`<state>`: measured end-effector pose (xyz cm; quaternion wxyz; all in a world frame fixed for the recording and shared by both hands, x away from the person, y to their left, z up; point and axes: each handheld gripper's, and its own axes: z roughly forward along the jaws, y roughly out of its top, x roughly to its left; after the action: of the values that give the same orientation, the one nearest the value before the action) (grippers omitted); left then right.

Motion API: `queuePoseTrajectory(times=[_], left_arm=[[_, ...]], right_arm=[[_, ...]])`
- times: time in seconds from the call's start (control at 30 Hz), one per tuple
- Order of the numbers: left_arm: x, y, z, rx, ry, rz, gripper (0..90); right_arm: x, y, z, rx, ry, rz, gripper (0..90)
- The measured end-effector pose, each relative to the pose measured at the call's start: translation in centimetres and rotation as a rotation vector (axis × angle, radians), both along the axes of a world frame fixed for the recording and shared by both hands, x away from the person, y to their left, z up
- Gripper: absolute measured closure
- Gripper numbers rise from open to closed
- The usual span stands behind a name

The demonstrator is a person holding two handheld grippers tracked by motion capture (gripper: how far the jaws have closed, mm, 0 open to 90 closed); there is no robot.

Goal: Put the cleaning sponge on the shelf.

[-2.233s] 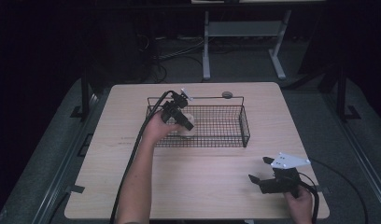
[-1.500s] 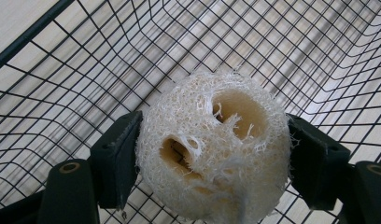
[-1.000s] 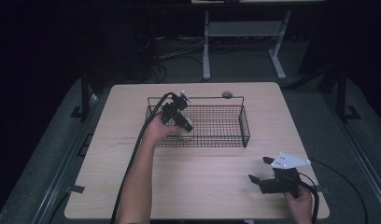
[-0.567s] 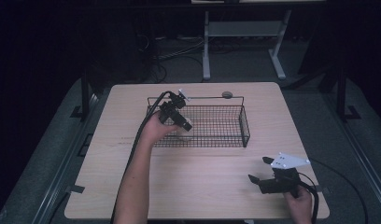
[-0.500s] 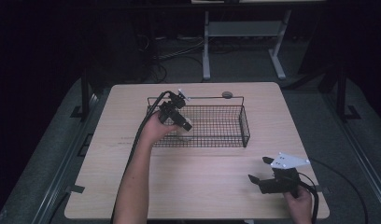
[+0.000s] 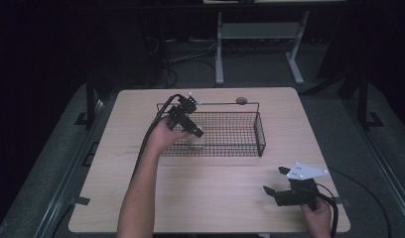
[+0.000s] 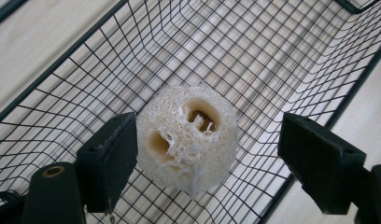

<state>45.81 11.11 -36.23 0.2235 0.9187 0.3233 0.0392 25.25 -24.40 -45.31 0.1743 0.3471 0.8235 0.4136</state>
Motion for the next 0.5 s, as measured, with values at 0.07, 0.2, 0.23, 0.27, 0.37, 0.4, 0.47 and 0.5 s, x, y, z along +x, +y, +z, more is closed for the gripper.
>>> queuePoseTrajectory(times=[0.07,0.2,0.23,0.27,0.37,0.4,0.47,0.5], left_arm=[[-0.3,0.0,0.3,0.003,-0.002,0.004,19.6],[-0.8,0.2,0.9,-0.007,-0.011,-0.011,19.6],[-1.0,0.2,1.0,-0.008,-0.015,-0.012,19.6],[-1.2,0.3,1.2,-0.002,-0.016,-0.02,19.6],[-1.7,0.6,1.6,-0.015,-0.024,-0.025,19.5],[-1.9,0.6,1.7,-0.017,-0.029,-0.027,19.5],[-2.2,0.9,1.9,-0.027,-0.035,-0.029,19.5],[-2.4,1.0,2.0,-0.03,-0.039,-0.032,19.5]], right_arm=[[0.0,-0.1,0.0,0.0,-0.002,0.0,13.5],[0.1,-0.3,0.0,0.001,-0.006,-0.001,13.5],[0.1,-0.3,0.0,0.001,-0.006,-0.003,13.5],[0.1,-0.3,0.0,0.0,-0.004,-0.005,13.4],[0.0,-0.2,0.0,-0.003,-0.004,-0.003,13.5],[0.0,-0.1,0.0,-0.002,-0.002,-0.006,13.5],[0.1,-0.2,0.0,-0.008,-0.003,-0.001,13.5],[0.1,-0.2,0.0,-0.007,-0.004,-0.002,13.5]])
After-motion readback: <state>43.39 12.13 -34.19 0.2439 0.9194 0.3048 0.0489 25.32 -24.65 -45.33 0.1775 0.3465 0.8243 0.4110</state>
